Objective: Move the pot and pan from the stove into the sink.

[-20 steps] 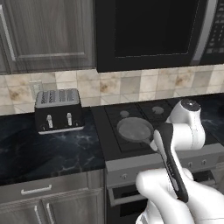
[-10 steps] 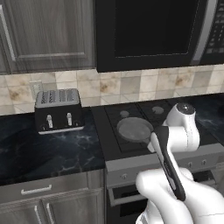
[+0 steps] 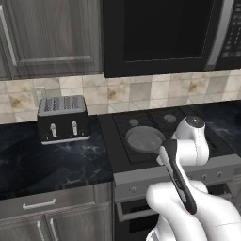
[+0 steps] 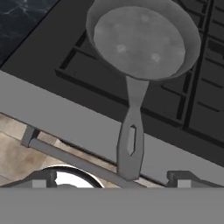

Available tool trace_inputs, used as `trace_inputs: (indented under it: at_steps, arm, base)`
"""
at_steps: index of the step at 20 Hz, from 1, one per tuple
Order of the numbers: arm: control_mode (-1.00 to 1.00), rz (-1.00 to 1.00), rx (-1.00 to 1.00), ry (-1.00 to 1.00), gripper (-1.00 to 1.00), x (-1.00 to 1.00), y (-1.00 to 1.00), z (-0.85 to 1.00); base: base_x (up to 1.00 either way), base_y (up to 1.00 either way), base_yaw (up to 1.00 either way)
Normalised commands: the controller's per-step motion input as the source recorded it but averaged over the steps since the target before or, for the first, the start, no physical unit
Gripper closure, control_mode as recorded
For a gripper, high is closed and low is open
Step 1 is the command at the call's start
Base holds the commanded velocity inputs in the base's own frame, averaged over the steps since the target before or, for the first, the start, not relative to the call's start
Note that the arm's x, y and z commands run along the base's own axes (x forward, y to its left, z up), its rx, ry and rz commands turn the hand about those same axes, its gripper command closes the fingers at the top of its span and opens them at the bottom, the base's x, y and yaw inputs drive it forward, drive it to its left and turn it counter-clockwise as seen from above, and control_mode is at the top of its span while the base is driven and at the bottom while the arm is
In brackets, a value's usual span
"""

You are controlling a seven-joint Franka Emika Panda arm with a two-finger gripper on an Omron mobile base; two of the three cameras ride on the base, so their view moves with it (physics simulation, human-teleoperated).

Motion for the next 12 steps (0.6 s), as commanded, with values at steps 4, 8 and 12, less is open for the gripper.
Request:
trace_inputs:
  at_steps: [4, 8, 12]
  arm:
    - [-1.00, 0.00, 0.00, 0.00, -1.00, 0.29, -0.11, -0.27]
    - [-1.00, 0.00, 0.00, 0.00, -1.00, 0.24, -0.08, -0.21]
    - [-1.00, 0.00, 0.00, 0.00, -1.00, 0.00, -0.01, -0.01]
  base:
    - [0.00, 0.00, 0.00]
    - [0.00, 0.00, 0.00]
    - [0.00, 0.00, 0.00]
